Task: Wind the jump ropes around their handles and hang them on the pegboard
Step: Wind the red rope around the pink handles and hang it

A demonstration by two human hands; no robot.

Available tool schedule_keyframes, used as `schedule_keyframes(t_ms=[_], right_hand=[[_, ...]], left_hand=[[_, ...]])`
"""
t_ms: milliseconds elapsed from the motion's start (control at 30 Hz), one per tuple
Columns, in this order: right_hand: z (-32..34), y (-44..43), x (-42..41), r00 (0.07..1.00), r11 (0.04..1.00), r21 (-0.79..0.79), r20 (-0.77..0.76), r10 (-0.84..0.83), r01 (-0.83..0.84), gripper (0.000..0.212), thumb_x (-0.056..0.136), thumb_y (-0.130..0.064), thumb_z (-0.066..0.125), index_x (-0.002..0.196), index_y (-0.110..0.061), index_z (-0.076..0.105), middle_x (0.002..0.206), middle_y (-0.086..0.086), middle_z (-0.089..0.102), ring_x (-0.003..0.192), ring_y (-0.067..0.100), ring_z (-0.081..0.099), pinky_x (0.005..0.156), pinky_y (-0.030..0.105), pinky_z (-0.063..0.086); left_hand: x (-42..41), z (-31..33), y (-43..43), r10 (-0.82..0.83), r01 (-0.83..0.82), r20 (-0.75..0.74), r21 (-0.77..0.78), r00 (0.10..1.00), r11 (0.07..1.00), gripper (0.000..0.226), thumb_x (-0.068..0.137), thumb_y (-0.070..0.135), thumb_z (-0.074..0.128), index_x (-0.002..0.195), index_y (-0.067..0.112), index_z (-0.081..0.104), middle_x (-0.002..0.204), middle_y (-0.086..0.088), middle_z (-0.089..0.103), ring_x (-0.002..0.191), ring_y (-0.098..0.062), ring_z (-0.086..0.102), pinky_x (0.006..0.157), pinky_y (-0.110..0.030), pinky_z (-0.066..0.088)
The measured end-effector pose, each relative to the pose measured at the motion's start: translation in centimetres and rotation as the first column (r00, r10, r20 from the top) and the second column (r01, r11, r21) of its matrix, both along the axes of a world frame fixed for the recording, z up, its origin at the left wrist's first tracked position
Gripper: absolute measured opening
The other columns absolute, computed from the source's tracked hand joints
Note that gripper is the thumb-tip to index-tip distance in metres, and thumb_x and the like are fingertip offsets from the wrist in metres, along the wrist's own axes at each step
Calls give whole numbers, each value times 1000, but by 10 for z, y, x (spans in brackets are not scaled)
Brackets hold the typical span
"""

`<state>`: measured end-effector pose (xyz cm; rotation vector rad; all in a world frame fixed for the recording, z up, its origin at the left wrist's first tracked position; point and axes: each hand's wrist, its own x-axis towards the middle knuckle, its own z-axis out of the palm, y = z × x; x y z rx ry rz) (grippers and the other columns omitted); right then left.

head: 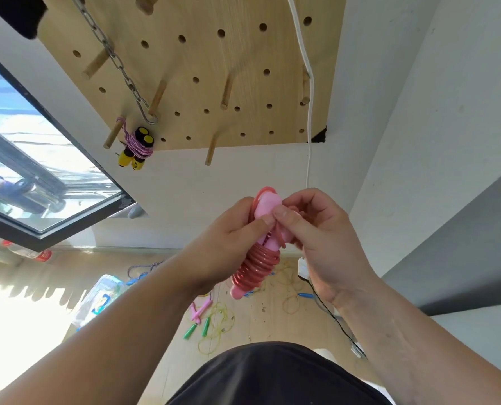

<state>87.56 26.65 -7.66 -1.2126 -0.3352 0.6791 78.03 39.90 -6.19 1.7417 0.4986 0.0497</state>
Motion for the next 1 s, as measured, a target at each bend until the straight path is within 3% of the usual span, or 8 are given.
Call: schedule_keyframes(t_ms=[100, 233, 467, 667, 833, 1000], right_hand=[[-2, 1, 2, 997, 998, -4, 48, -65, 65, 6, 87, -10, 74, 88, -9, 69, 71, 2, 60, 64, 14, 53, 58, 22, 47], [-4, 3, 6, 989, 996, -38, 130, -74, 79, 10, 93, -10, 68, 84, -6, 67, 62, 1, 58, 61, 14, 52, 59, 23, 46], [4, -7, 21, 993, 995, -37, 77, 91, -88, 9, 87, -4, 72, 79, -5, 68, 60, 11, 61, 54, 18, 58, 56, 24, 50], [-1, -12, 24, 961, 965, -178, 166, 222, -192, 6, 86, -10, 76, 85, -4, 73, 68, 13, 70, 61, 21, 63, 61, 27, 53], [2, -9, 31, 923, 928, -264, 211, 322, -263, 21, 79, -21, 82, 89, -5, 73, 71, 11, 71, 64, 20, 65, 68, 32, 57], [0, -8, 27, 914, 908, -324, 213, 344, -266, 36, 71, -28, 86, 92, -4, 70, 83, 18, 74, 71, 25, 70, 75, 41, 58]], left_hand=[[2, -1, 3, -16, 18, 10, -109, 1000, 994, 39, 92, 33, 61, 124, 12, 61, 119, -15, 70, 110, -35, 67, 94, -50, 55], [5, -2, -1, 31, -25, 52, -113, 998, 993, 33, 89, 27, 64, 117, 9, 62, 103, -12, 72, 93, -25, 69, 83, -42, 56], [-1, -4, -7, 26, -10, 82, -192, 996, 981, 37, 95, 30, 56, 119, 2, 59, 104, -12, 70, 98, -25, 66, 92, -46, 54], [-6, -14, -20, 158, -146, 35, -232, 987, 962, 30, 105, 30, 50, 126, 11, 60, 110, -13, 74, 105, -31, 70, 100, -56, 53], [-5, -16, -23, 215, -196, 59, -232, 975, 953, 29, 105, 26, 47, 124, 6, 57, 103, -15, 76, 100, -31, 72, 92, -50, 58], [-7, -16, -10, 148, -135, 53, -195, 988, 972, 30, 101, 31, 55, 120, 7, 58, 102, -18, 75, 98, -37, 72, 88, -50, 58]])
